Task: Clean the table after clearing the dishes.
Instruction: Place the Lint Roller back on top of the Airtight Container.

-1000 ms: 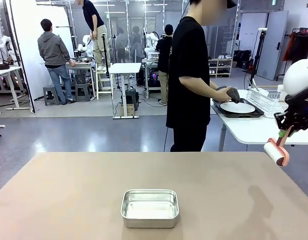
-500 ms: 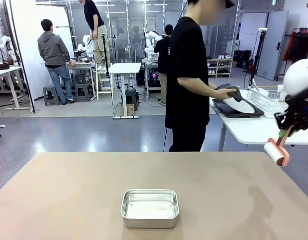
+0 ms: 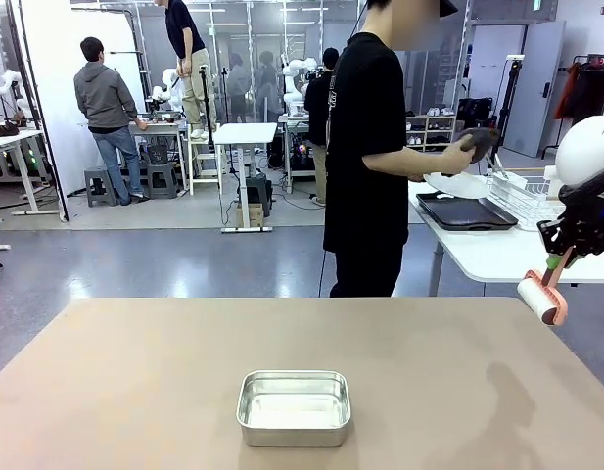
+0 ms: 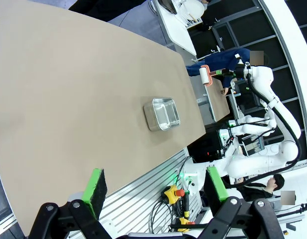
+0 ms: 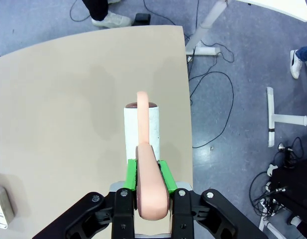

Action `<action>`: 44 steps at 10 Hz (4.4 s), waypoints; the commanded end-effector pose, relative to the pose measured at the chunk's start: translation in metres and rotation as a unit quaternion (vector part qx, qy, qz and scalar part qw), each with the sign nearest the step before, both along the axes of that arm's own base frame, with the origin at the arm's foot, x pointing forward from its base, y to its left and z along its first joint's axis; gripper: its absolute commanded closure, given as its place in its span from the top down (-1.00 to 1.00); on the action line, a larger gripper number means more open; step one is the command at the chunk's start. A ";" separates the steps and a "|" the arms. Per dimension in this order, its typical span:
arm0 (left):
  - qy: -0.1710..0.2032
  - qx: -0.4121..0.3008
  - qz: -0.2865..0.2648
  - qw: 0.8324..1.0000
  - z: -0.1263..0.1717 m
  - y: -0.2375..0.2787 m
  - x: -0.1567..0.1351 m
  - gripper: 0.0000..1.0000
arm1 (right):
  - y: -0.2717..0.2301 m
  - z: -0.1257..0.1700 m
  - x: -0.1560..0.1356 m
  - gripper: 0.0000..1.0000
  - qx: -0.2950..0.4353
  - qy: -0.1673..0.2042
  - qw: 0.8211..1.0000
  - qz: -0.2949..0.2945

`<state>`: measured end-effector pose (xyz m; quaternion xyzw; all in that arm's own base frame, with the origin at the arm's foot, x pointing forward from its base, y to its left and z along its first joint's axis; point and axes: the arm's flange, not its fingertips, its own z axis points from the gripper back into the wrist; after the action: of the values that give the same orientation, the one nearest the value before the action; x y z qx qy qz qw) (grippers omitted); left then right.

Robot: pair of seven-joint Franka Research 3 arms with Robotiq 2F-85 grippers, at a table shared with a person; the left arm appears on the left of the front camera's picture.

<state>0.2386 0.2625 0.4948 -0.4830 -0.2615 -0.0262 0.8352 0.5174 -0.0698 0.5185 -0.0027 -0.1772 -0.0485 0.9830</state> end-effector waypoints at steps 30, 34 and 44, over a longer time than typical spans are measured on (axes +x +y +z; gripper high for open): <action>-0.010 -0.007 0.000 1.000 0.002 0.001 -0.002 1.00 | 0.452 0.033 -0.137 -0.57 -0.113 -0.002 0.685 0.720; -0.010 -0.007 0.000 1.000 0.002 0.001 -0.002 1.00 | 0.453 -0.016 -0.140 -0.57 -0.082 0.022 0.666 0.741; -0.010 -0.007 0.000 1.000 0.002 0.001 -0.002 1.00 | 0.443 -0.096 -0.110 -0.57 -0.070 -0.016 0.646 0.760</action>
<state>0.2385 0.2625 0.4947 -0.4829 -0.2615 -0.0259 0.8353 0.4081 0.3767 0.4298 0.0556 -0.1197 0.7197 0.6816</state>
